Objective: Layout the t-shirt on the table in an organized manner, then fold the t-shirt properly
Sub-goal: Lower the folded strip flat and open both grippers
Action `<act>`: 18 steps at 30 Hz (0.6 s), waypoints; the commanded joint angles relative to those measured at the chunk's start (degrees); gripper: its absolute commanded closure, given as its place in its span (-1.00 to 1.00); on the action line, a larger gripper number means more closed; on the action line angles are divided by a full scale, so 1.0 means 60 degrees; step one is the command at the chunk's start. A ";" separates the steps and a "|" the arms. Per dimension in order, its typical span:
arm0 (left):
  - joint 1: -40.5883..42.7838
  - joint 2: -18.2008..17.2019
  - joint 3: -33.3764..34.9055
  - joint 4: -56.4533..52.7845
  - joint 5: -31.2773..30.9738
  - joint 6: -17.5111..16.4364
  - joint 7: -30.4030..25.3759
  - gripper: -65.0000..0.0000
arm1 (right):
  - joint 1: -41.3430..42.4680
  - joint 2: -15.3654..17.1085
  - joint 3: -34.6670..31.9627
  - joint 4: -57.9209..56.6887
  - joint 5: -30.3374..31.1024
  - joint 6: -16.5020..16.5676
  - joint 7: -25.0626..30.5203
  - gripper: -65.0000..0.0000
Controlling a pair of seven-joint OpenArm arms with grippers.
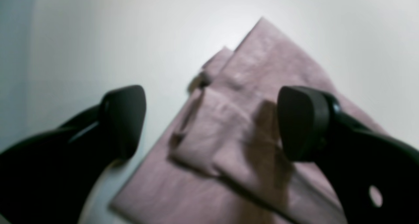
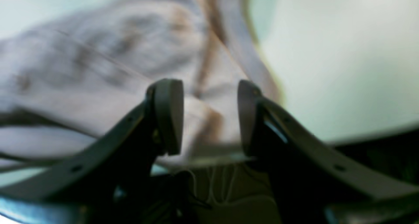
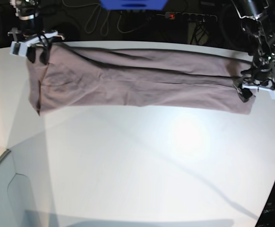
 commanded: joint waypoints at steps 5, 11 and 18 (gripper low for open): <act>-0.0025 -0.0098 -0.0036 0.0163 -0.0076 0.0000 -0.0184 -0.89 | 0.0766 0.0111 -0.0302 -0.0228 0.0103 -0.0007 -0.0349 0.06; -0.0025 -0.0054 0.0023 0.0061 -0.0032 0.0000 -0.0184 -0.89 | 0.1953 0.0755 -0.0624 -0.0638 0.0089 0.0022 -0.2151 -0.05; -0.0083 0.0165 0.0038 0.0046 -0.0003 0.0000 -0.0184 -0.89 | 0.2671 0.1459 -0.0917 -0.1723 0.0089 0.0022 -0.2444 -0.05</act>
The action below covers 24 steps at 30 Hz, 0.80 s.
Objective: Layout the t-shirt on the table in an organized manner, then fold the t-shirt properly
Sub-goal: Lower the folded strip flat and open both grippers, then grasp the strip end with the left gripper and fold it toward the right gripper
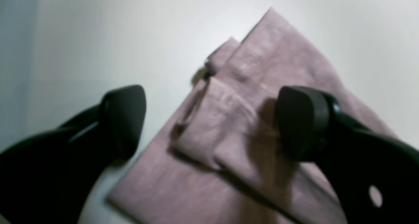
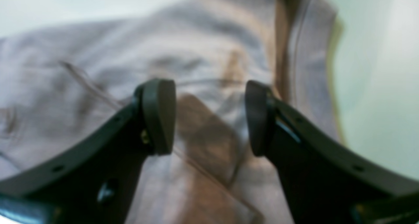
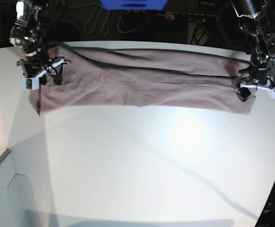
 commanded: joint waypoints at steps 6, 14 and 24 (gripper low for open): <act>-0.0076 0.0079 0.0507 -0.0105 -0.0035 -0.0015 0.0038 -0.89 | 0.0308 0.0268 0.0030 -0.0766 0.0107 0.0022 0.0292 -0.04; -0.0076 0.0035 0.0946 -0.0368 -0.0079 -0.0015 0.0068 -0.64 | 0.0323 0.0268 0.0030 -0.0795 0.0107 0.0037 0.0292 -0.04; -0.0106 0.0064 0.0873 -0.0163 -0.0123 0.0088 0.0068 0.98 | 0.0484 0.0268 -0.0088 -0.0854 0.0107 0.0037 0.0292 -0.04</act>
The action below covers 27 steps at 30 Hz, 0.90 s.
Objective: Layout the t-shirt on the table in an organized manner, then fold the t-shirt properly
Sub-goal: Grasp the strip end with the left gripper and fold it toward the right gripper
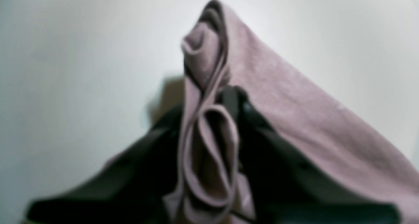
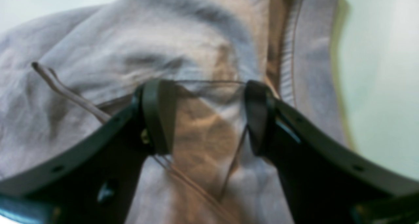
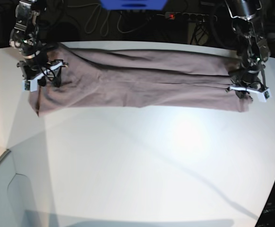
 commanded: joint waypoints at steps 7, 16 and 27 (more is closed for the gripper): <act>0.0374 0.0332 0.0079 0.2502 0.0022 0.0037 0.0261 1.00 | 0.0076 0.0163 -0.0542 -0.0086 -0.0017 0.0044 -0.0105 -0.04; 0.0901 0.1856 0.0797 0.5315 0.0374 0.0037 0.0246 1.00 | 0.0311 0.0149 -0.0557 -0.0101 -0.0017 0.0044 -0.0105 -0.04; 0.0931 0.2178 0.4856 0.4758 0.2601 0.0052 0.0158 1.00 | 0.0355 0.0192 -0.0557 -0.0086 -0.0017 0.0044 -0.0105 -0.04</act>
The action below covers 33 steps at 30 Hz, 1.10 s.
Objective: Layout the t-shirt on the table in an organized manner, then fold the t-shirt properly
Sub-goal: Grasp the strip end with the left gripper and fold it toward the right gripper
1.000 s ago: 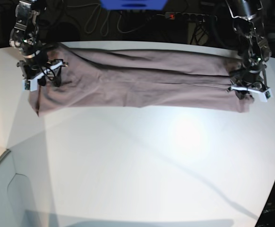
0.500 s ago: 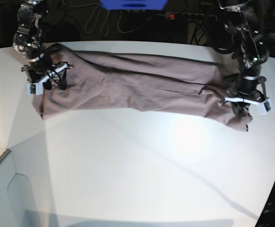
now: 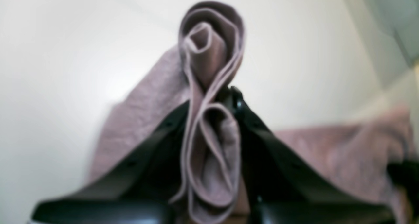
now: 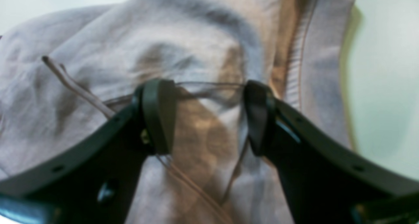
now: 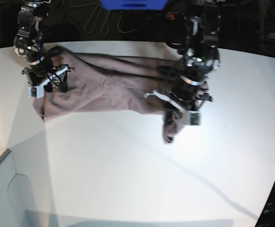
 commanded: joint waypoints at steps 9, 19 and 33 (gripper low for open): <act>-0.0068 0.0359 0.1286 -0.1319 0.1440 -0.0014 -0.1019 1.00 | 0.0012 0.0072 0.0001 0.0136 -0.0013 0.0044 -0.0069 -0.04; -0.0082 0.0256 0.2619 -0.2212 0.1543 0.1715 -0.2382 0.99 | 0.0012 0.0072 0.0001 0.0136 -0.0013 0.0044 -0.0069 -0.04; 0.0255 -0.0154 0.3586 -0.0527 0.1470 0.1759 -0.2425 -0.16 | 0.0012 0.0072 0.0001 0.0151 -0.0013 0.0044 -0.0069 -0.04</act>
